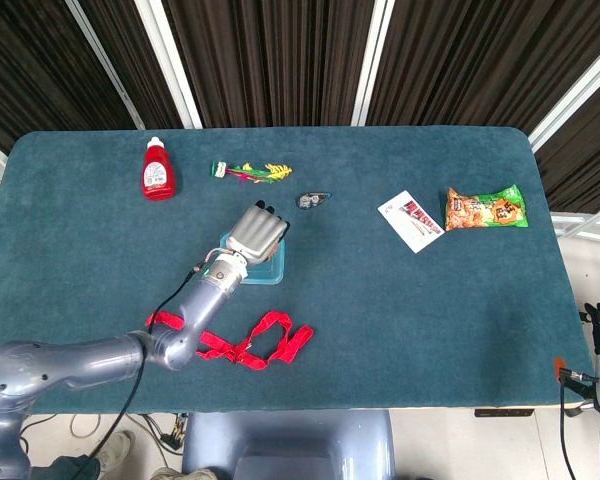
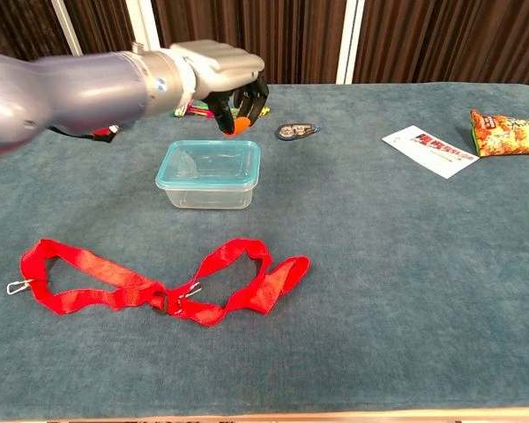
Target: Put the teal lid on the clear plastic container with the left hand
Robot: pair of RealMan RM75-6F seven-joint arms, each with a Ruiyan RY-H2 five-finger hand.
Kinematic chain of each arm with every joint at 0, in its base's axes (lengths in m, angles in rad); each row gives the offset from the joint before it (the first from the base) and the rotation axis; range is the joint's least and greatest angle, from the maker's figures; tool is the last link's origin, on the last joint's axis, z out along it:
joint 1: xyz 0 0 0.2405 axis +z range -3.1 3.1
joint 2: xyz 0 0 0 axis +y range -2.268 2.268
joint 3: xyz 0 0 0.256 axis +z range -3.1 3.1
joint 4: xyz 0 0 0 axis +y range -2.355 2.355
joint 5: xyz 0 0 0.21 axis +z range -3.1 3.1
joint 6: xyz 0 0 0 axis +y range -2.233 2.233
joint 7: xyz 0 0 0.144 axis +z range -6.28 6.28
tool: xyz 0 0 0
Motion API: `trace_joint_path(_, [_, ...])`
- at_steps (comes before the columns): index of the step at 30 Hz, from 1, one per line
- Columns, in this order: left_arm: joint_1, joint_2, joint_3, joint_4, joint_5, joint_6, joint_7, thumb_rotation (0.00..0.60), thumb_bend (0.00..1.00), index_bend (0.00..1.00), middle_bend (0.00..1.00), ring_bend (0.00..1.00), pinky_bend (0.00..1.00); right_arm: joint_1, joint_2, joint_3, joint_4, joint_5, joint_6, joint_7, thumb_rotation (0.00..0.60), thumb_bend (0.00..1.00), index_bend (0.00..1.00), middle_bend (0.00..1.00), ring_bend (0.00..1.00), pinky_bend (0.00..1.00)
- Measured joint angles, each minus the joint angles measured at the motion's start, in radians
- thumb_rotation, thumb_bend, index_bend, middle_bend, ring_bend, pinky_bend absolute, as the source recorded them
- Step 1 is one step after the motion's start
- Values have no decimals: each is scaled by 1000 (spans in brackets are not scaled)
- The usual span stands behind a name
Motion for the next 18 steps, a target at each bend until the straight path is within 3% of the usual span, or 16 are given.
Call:
trace_joint_path(8, [43, 45, 50, -44, 132, -24, -98, 600, 486, 628, 503, 322, 268, -1, 0, 1, -1, 5, 3, -4, 600, 392, 57, 39, 23, 0])
trace_joint_path(18, [60, 26, 85, 17, 266, -72, -199, 600, 486, 634, 503, 322, 266, -1, 0, 2, -2, 5, 3, -5, 600, 393, 57, 39, 23, 0])
